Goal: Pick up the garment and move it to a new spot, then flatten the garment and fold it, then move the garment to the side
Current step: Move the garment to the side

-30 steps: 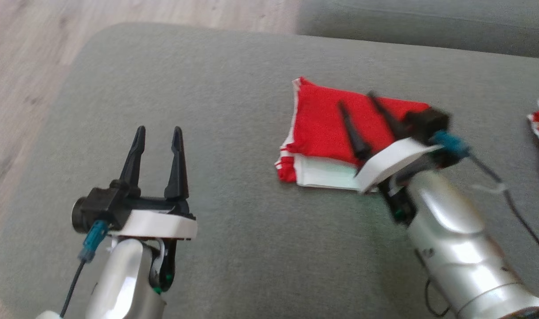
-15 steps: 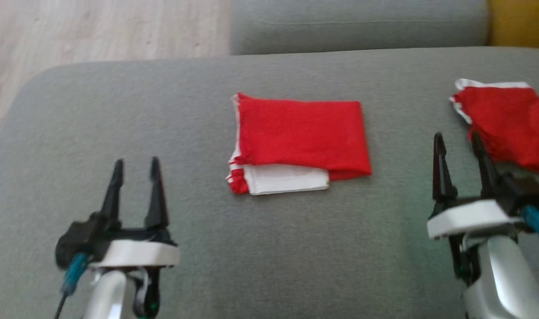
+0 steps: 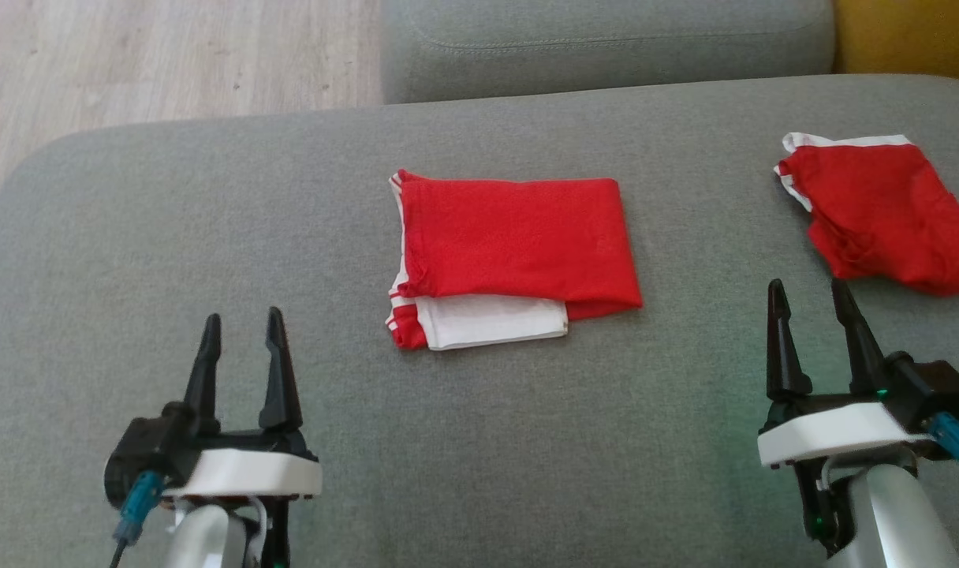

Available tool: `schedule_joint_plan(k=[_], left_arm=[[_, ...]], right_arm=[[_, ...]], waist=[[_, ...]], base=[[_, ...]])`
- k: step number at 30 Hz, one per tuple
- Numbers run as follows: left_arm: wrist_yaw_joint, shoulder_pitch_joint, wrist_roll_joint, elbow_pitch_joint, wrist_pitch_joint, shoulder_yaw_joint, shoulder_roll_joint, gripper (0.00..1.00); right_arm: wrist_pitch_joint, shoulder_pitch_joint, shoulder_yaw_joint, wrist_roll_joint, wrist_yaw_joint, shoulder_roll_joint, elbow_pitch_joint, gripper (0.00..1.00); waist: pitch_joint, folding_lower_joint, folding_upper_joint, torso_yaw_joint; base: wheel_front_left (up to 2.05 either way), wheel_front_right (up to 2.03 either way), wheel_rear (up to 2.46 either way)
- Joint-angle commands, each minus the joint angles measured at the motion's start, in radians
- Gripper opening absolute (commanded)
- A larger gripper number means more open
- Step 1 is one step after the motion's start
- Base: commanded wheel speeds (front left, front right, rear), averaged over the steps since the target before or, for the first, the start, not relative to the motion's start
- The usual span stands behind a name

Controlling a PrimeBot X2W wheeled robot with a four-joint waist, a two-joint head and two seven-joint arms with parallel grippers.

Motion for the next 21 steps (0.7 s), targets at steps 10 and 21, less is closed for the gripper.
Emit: schedule_joint_plan(k=[10,21], left_arm=[[-0.009,-0.115,0.012,-0.031,-0.005,-0.031,0.007,1.0],[-0.026,-0.2,0.011,-0.021,-0.005,-0.07,0.007,1.0]], right_arm=[[0.005,-0.109,0.044,-0.009,-0.001,-0.001,-0.008,1.0],[0.178,-0.352,0.137,0.141,-0.001,-0.001,0.274,1.0]], waist=[[0.107,0.0,0.0,0.052],[0.214,0.0,0.0,0.129]], base=[[0.0,0.0,0.0],[0.0,0.0,0.0]])
